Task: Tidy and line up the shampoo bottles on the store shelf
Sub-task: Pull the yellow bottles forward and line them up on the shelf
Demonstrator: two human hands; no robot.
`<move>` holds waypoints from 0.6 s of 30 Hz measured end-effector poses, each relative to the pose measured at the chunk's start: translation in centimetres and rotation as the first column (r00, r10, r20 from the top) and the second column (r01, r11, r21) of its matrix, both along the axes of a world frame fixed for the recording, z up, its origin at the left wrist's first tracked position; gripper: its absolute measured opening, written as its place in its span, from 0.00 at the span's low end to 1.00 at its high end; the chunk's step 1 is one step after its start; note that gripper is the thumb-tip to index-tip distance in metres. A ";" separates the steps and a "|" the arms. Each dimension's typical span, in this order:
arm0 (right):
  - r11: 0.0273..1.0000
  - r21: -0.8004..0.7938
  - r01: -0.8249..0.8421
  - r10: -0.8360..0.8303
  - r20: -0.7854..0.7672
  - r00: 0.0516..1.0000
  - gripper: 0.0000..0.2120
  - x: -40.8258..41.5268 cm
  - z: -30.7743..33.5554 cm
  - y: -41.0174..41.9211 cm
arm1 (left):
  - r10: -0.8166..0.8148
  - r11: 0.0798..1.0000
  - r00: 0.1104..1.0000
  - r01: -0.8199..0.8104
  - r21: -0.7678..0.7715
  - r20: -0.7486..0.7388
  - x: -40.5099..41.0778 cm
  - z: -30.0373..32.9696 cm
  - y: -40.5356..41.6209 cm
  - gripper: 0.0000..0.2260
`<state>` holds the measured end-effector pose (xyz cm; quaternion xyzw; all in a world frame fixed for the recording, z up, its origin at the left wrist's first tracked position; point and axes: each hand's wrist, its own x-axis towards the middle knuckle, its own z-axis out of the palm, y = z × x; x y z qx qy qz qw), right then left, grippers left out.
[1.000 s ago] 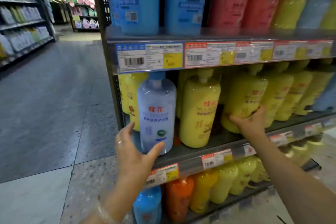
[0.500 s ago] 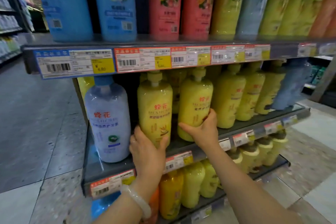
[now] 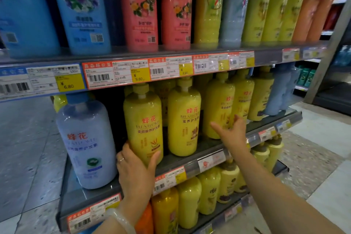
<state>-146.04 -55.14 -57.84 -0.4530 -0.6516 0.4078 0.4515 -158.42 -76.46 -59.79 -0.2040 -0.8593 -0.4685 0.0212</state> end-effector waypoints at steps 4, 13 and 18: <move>0.998 -0.038 -0.043 0.045 0.037 0.998 0.44 -2.0 0.2 2.3 | -0.012 1.000 1.000 0.012 -0.019 -0.002 -0.4 -0.1 0.0 0.42; 1.000 0.010 -0.025 0.025 0.055 0.998 0.41 -2.4 -0.9 2.8 | -0.018 1.000 0.999 0.017 -0.016 -0.040 -0.4 -0.3 -0.1 0.40; 0.999 0.003 -0.046 0.046 0.051 0.998 0.44 -2.4 -1.2 2.2 | -0.020 1.000 0.998 0.019 -0.004 -0.053 -0.2 -0.1 -0.1 0.40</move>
